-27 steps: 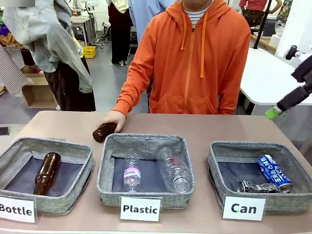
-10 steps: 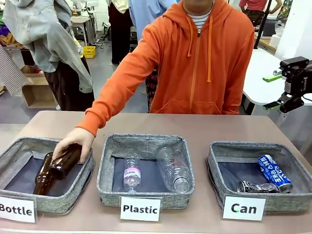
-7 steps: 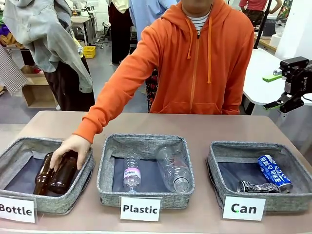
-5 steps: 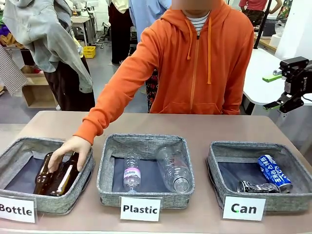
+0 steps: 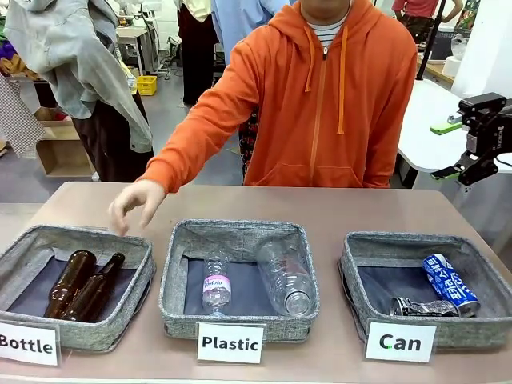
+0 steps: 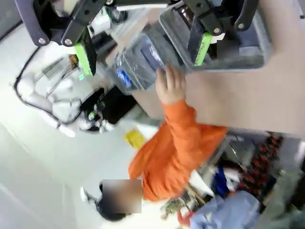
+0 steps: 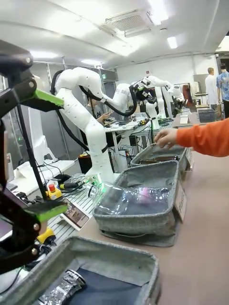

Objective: Sort the can waste into the basket.
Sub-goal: Pick up the can waste from the table and place it in the right Fabric basket.

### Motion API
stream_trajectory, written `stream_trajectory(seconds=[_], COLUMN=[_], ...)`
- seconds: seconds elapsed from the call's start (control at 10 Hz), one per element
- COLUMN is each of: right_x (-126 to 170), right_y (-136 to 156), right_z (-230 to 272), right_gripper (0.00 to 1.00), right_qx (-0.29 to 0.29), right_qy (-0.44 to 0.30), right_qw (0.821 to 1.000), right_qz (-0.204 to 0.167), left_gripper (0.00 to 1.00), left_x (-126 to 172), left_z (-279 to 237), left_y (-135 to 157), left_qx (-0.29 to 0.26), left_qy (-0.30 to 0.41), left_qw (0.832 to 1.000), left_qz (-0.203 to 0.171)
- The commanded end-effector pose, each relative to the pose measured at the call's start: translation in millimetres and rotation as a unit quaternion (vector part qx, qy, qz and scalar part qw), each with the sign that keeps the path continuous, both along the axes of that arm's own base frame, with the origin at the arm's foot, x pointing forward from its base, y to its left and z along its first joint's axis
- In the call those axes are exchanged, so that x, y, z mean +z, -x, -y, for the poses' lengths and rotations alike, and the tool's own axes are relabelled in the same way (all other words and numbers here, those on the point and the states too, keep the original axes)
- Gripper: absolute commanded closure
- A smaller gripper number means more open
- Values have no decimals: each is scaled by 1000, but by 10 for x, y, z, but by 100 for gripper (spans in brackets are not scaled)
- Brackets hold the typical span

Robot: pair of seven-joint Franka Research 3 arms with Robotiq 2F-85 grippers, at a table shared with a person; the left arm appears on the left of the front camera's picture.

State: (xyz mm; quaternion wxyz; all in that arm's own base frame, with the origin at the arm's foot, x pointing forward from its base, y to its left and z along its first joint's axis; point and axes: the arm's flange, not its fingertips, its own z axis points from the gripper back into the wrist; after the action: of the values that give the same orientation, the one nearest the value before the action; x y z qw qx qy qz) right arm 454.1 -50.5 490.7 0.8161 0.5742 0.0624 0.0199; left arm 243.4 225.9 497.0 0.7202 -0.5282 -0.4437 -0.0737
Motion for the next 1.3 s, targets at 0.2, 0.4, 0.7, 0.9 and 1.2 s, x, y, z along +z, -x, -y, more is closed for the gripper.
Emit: stream_trajectory(seconds=[0.2, 0.4, 0.7, 0.9, 1.2], right_x=[23, 23, 23, 23, 23], right_y=[-11, -11, -11, -11, -11], right_z=[38, 38, 38, 38, 38], right_gripper=[0, 0, 0, 0, 0], right_qx=[11, 11, 11, 11, 11], right_qy=[-2, -2, -2, -2, -2], right_qw=[1000, 1000, 1000, 1000, 1000], right_qz=[9, 9, 9, 9, 9], left_gripper=[0, 0, 0, 0, 0], left_x=[-218, -621, -752, -752, -752], left_z=[1128, 1591, 1829, 1829, 1829], left_y=[-919, -1154, -1162, -1162, -1162], left_qx=[-217, -287, -275, -275, -275], left_qy=[-124, -109, -113, -113, -113], left_qw=[966, 945, 946, 946, 946], left_qz=[-62, -117, -128, -128, -128])
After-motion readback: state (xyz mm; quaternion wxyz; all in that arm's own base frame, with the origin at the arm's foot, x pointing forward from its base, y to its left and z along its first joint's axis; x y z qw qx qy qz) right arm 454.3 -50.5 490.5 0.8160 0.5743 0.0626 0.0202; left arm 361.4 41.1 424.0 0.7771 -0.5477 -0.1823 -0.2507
